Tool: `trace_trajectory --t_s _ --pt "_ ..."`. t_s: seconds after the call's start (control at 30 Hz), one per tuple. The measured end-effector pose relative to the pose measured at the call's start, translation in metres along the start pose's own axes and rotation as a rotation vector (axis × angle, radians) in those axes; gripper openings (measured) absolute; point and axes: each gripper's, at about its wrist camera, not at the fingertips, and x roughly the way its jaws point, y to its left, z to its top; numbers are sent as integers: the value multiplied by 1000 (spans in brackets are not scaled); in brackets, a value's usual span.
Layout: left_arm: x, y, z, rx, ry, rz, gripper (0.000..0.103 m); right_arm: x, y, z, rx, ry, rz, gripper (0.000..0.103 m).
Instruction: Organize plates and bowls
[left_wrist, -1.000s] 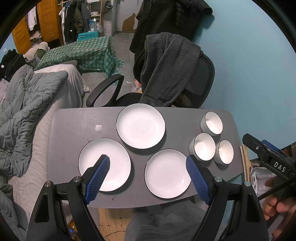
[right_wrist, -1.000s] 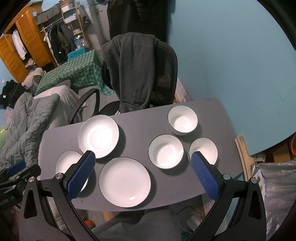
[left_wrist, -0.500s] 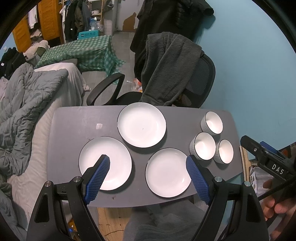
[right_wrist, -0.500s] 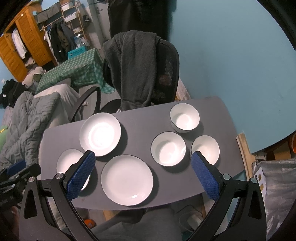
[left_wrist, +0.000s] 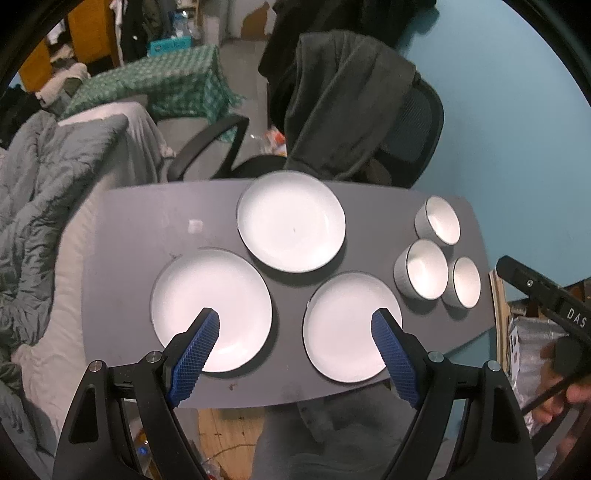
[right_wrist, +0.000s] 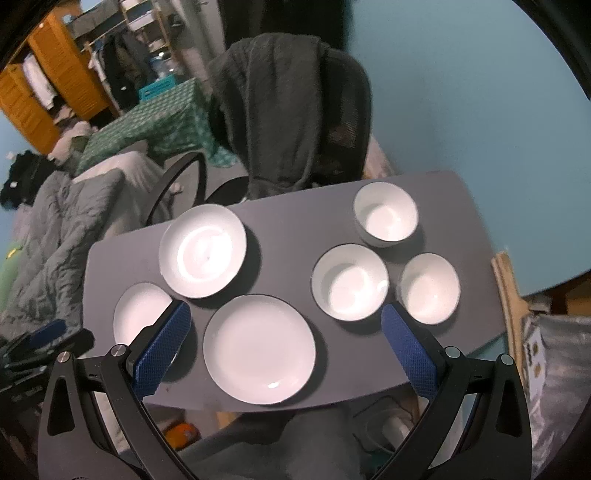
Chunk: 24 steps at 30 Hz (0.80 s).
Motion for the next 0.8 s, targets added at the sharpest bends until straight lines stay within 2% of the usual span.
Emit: trace_trajectory --t_s 0.2,0.43,0.6,0.8 --pt "34 8 -7 10 71 0 86 29 -9 -7 -75 58 -18 102" --pt "67 23 -19 -30 133 -42 86 70 -27 -29 -53 164 20 102" --pt "89 30 -23 -68 152 -36 86 94 -37 -45 -22 204 40 102" --pt "105 27 -27 -39 150 -15 86 118 -41 -59 -29 235 47 102"
